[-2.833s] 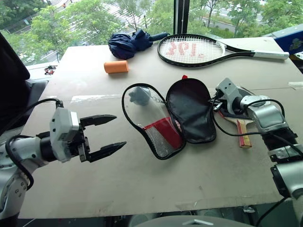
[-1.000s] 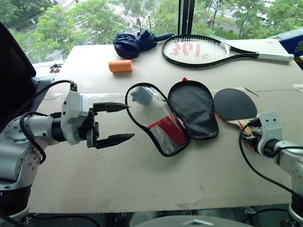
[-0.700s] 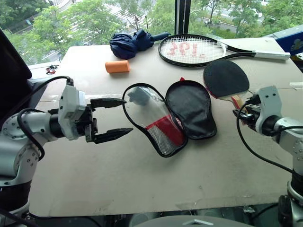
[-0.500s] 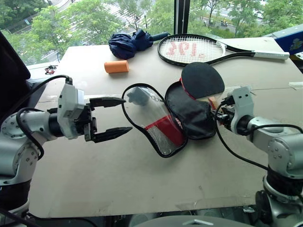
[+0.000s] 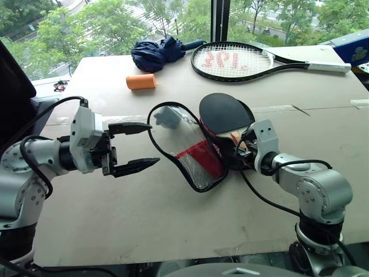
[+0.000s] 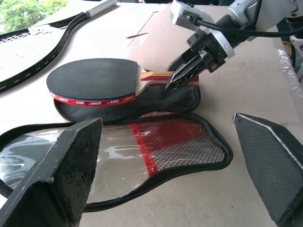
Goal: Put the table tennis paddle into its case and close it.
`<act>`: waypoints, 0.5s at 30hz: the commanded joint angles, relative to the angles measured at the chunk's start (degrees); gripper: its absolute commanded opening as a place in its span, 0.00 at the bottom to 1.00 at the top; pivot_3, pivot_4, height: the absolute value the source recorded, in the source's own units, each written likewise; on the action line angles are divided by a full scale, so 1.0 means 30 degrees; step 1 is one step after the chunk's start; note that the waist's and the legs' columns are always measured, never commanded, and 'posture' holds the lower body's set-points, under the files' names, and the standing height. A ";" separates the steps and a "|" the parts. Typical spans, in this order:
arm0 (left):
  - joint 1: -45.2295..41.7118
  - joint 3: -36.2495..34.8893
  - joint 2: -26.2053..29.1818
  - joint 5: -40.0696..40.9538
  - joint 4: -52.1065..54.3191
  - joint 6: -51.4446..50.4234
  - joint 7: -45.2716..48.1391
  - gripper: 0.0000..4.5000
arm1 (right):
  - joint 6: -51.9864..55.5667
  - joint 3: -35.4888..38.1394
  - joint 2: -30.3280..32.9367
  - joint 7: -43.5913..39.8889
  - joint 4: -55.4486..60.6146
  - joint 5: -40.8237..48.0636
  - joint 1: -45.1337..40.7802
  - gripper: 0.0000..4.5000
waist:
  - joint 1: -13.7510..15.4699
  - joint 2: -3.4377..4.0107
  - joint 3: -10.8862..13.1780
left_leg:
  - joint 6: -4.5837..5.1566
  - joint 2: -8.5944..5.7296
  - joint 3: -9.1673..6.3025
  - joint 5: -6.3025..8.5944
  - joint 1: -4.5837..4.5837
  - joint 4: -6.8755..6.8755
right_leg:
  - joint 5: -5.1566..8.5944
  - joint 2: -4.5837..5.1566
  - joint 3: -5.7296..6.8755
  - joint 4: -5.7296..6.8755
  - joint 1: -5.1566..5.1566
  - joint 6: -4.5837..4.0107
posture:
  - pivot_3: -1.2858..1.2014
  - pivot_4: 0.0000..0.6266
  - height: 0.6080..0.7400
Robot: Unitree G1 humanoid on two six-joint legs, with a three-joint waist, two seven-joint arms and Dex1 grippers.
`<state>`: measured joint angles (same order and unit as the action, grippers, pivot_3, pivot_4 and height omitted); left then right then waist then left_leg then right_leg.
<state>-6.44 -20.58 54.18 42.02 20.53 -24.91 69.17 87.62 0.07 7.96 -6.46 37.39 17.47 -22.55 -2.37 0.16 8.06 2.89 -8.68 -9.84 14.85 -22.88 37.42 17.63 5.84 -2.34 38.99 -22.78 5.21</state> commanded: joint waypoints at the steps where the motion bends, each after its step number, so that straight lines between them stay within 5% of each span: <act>1: 0.0078 -0.0881 0.0301 0.0160 0.0332 0.0243 0.0140 1.00 | -0.0815 -0.0108 0.0248 0.0128 0.0314 -0.0271 0.0071 0.21 | -0.0011 0.0001 0.0000 | 0.0000 0.0000 0.0000 0.0000 0.0000 0.0000 | 0.0000 0.0000 0.0000 -0.0001 0.0000 0.0000 | 0.52 0.24 0.89; 9: 0.0233 -0.1069 0.0285 0.0135 0.0319 0.0203 0.0323 1.00 | -0.1250 -0.0645 0.0502 0.0108 0.0067 -0.0480 0.0410 0.21 | -0.0029 0.0000 0.0000 | -0.0002 0.0000 0.0001 -0.0001 0.0003 0.0000 | 0.0000 -0.0003 0.0000 0.0003 -0.0001 0.0000 | 0.52 0.24 0.89; 10: 0.0251 -0.1076 0.0287 0.0142 0.0322 0.0191 0.0336 1.00 | -0.1372 -0.0669 0.0502 0.0070 0.0047 -0.0472 0.0425 0.44 | -0.0028 0.0000 -0.0001 | -0.0002 0.0000 0.0001 -0.0001 0.0003 0.0000 | 0.0000 -0.0002 -0.0001 0.0003 -0.0001 0.0000 | 0.52 0.24 0.89; 15: 0.0327 -0.1150 0.0293 0.0106 0.0250 0.0170 0.0335 1.00 | -0.2220 -0.0342 0.0363 -0.0046 -0.0048 -0.0439 0.0311 0.90 | -0.0028 0.0000 -0.0001 | -0.0002 0.0000 0.0001 -0.0001 0.0004 0.0000 | 0.0000 -0.0002 -0.0002 0.0005 -0.0001 0.0000 | 0.52 0.24 0.89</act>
<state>-5.53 -21.96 54.18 41.97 20.53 -24.89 70.05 82.60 -1.64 9.14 -6.33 36.06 16.07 -21.19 -2.46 0.15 8.06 2.88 -8.68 -9.84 14.85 -22.87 37.42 17.63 5.83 -2.34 39.01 -22.78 5.20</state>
